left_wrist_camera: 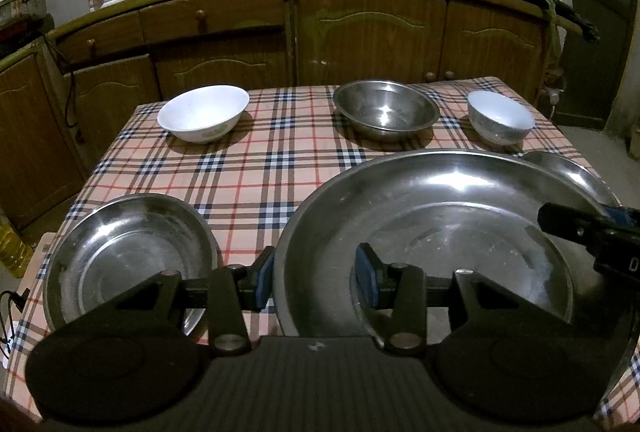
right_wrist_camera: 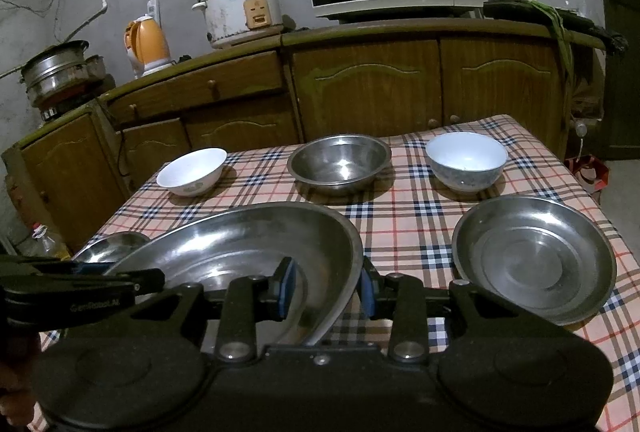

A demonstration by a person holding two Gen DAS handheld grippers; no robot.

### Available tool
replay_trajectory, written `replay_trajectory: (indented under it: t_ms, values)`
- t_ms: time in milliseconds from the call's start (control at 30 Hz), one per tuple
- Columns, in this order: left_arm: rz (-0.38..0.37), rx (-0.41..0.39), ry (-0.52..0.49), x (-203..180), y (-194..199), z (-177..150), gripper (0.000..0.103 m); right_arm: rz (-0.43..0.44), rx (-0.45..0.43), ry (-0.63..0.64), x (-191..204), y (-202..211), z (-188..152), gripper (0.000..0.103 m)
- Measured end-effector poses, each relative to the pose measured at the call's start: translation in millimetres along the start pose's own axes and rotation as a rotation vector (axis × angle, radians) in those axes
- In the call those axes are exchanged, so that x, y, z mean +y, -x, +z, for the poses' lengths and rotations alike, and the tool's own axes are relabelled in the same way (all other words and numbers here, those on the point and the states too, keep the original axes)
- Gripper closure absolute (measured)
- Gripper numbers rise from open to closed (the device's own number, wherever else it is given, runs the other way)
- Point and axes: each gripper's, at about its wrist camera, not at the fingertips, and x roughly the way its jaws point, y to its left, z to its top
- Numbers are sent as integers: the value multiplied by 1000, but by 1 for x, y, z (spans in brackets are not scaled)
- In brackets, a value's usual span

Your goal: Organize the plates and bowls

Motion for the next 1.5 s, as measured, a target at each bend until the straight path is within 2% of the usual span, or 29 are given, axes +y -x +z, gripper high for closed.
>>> replay_trajectory:
  t_ms: [333,1500]
  values:
    - [4,-7,-3,-1,-11,0,60,-16,12,11,-2,-15,-2,61]
    - [26,82,-37,-13,-75,-16,58,-72,148,9,-27,-90,-28,61]
